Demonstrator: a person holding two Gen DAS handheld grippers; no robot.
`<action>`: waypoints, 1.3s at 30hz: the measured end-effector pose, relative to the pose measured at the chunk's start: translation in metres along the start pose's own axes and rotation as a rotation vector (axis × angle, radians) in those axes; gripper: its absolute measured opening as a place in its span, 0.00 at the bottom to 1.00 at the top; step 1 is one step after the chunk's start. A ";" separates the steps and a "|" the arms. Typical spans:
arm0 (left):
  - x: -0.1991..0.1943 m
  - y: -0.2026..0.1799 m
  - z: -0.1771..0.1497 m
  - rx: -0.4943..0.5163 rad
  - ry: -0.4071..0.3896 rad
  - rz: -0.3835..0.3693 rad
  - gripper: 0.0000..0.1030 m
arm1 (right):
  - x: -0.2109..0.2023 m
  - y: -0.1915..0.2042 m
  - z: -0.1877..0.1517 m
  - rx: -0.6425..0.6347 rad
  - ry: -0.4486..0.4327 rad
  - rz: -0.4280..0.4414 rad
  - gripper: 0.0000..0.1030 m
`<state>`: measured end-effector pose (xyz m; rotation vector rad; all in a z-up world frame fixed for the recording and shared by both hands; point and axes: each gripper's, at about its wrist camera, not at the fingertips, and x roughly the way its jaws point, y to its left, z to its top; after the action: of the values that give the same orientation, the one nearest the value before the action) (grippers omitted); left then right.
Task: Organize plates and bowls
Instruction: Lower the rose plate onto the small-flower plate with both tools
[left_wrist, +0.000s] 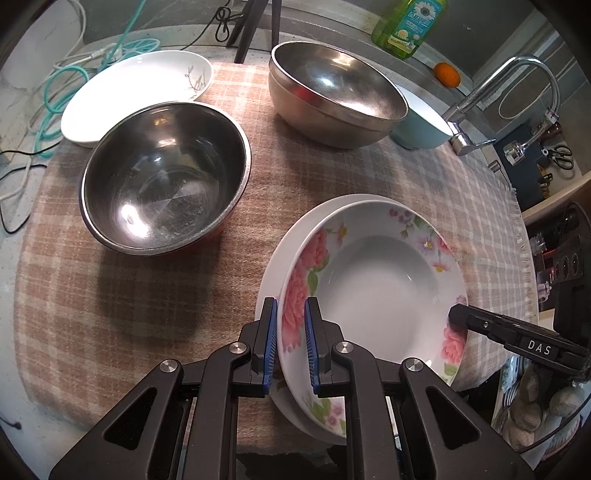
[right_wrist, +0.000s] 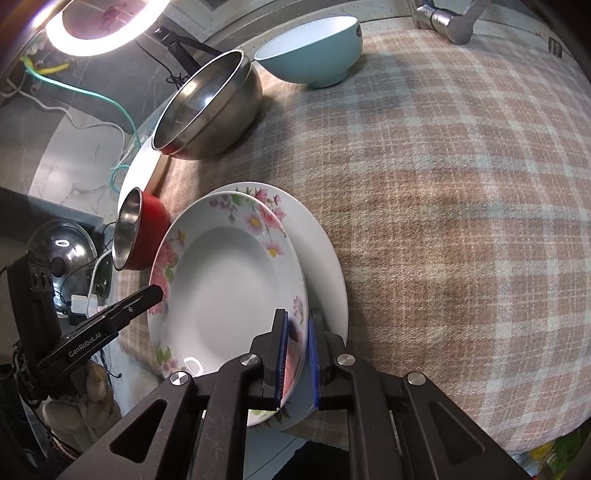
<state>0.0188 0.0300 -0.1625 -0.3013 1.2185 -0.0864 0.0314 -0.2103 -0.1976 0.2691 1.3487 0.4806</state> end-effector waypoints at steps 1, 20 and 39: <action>0.000 0.000 0.000 0.003 -0.003 0.002 0.12 | 0.000 0.002 0.000 -0.006 -0.001 -0.006 0.11; 0.001 -0.007 0.000 0.061 -0.026 0.052 0.12 | 0.004 0.019 -0.003 -0.114 -0.011 -0.114 0.14; 0.004 -0.014 -0.001 0.115 -0.020 0.081 0.12 | 0.005 0.029 -0.002 -0.171 0.004 -0.195 0.17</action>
<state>0.0210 0.0158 -0.1625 -0.1515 1.1996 -0.0829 0.0246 -0.1827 -0.1892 -0.0050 1.3138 0.4293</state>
